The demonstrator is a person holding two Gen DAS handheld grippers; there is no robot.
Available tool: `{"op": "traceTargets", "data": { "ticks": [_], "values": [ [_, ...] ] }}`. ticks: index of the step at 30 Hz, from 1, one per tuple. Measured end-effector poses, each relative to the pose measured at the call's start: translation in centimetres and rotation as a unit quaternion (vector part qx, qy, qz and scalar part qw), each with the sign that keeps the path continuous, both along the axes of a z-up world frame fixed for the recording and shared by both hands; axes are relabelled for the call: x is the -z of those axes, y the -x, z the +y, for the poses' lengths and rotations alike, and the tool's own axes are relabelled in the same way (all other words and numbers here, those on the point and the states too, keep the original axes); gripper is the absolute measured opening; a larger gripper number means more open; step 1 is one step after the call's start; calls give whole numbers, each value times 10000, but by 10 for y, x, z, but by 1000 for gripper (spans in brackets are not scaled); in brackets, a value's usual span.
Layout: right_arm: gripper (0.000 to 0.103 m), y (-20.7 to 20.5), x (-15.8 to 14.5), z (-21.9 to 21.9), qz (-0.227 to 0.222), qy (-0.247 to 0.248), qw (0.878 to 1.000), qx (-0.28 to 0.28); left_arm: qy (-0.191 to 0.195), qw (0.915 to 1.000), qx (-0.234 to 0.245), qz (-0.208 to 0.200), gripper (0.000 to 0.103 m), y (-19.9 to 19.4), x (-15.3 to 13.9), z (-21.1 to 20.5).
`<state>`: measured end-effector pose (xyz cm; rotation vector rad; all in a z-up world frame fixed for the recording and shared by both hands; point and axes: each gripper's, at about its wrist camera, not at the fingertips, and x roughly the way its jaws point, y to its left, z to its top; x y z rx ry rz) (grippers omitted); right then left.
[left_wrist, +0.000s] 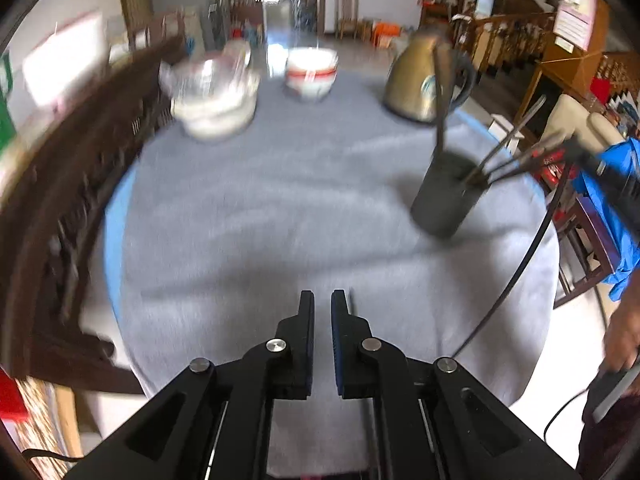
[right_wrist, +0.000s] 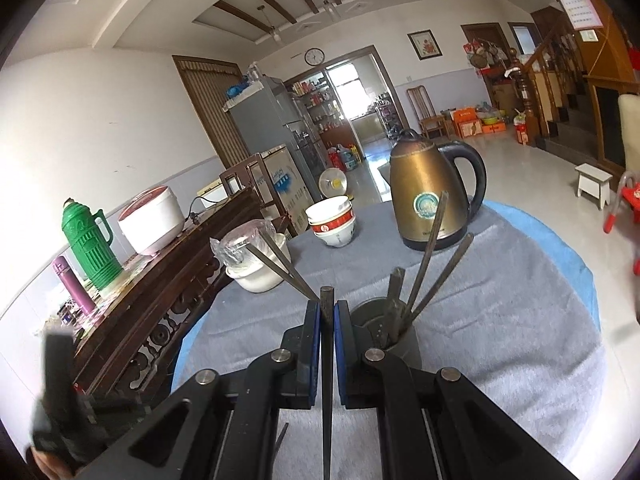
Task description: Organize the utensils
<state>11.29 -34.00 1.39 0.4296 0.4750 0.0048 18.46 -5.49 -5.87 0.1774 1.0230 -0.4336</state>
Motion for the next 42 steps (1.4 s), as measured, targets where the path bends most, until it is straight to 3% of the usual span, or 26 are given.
{"op": "traceTargets", "data": {
  "ticks": [6,16,21,25,29,37,42],
  "values": [
    [7,3,4,5,-20,47,10000,76,252,9981,-105,549,7,24,44,37],
    [7,7,10,17,21,115,9999,119,487,9949,289,837,8,76,80,60],
    [7,9,8,22,-3,171,9998,132,640,9918,687,866,9,101,80,58],
    [7,11,8,23,-17,173,9998,136,616,9869,1081,1026,25,117,83,54],
    [8,14,7,25,-27,196,9997,141,779,9797,1324,1291,27,128,88,59],
    [8,16,4,31,-49,215,9997,83,1217,9640,1522,1809,31,128,94,47],
    [8,18,3,32,-58,208,9997,76,1155,9620,1491,1976,31,123,101,35]
  ]
}}
